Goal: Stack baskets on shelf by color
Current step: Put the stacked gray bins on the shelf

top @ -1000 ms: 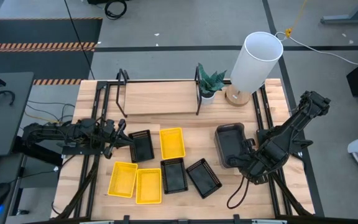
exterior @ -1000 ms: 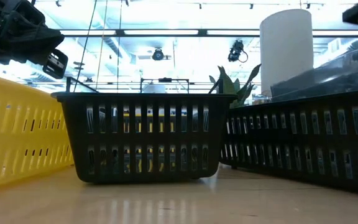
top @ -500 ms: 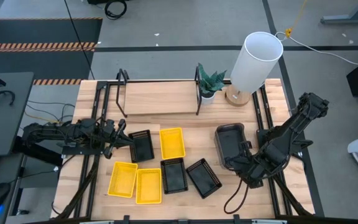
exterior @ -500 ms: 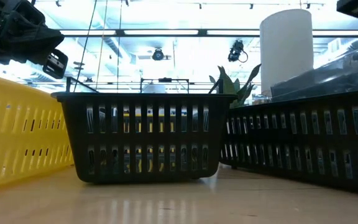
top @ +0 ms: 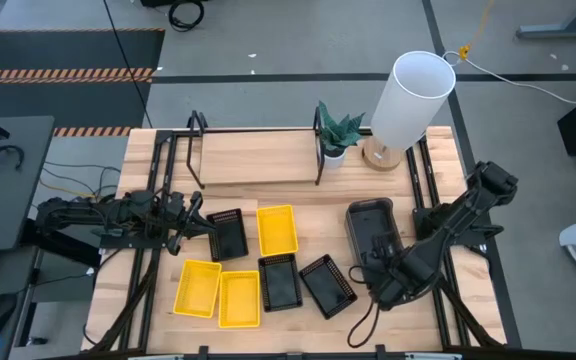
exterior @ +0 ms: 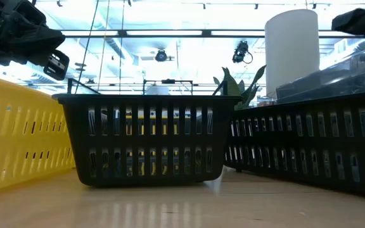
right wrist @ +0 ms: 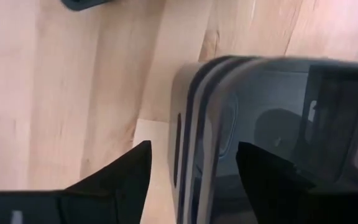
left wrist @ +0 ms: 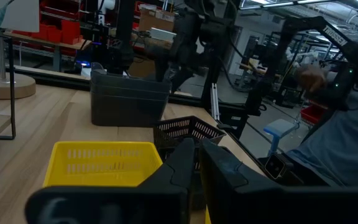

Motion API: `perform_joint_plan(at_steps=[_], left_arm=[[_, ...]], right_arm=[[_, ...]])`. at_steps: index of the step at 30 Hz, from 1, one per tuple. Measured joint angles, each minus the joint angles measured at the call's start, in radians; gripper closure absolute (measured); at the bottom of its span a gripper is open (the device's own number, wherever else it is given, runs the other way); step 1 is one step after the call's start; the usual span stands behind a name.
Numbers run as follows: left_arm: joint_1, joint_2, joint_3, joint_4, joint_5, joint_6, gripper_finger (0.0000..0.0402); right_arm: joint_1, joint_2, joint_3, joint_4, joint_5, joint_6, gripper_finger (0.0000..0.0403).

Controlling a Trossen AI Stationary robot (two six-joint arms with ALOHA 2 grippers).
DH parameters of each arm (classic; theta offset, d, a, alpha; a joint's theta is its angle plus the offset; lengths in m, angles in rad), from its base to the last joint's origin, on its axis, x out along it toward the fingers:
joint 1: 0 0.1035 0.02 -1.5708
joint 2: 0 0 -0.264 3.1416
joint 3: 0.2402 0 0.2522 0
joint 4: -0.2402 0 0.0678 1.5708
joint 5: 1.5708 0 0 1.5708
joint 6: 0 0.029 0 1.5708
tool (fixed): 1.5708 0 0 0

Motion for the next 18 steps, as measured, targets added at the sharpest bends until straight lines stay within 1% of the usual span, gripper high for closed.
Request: perform_joint_plan(at_steps=[4, 6, 11, 13, 18], left_arm=[[0.0, 0.0, 0.0, 0.0, 0.0, 0.0, 0.0365], [0.0, 0.0, 0.0, 0.0, 0.0, 0.0, 0.0363], [0.0, 0.0, 0.0, 0.0, 0.0, 0.0, 0.0366], [0.0, 0.0, 0.0, 0.0, 0.0, 0.0, 0.0369], [0.0, 0.0, 0.0, 0.0, 0.0, 0.0, 0.0374]], right_arm=[[-0.03, 0.017, -0.032, 0.031, -0.005, -0.026, 0.0177], [-0.05, 0.007, -0.068, 0.058, -0.031, -0.034, 0.0187], [-0.093, -0.033, -0.183, 0.222, -0.112, -0.017, 0.0214], [-0.099, -0.038, -0.215, 0.267, -0.128, -0.009, 0.0224], [-0.106, -0.04, -0.236, 0.282, -0.134, 0.009, 0.0249]])
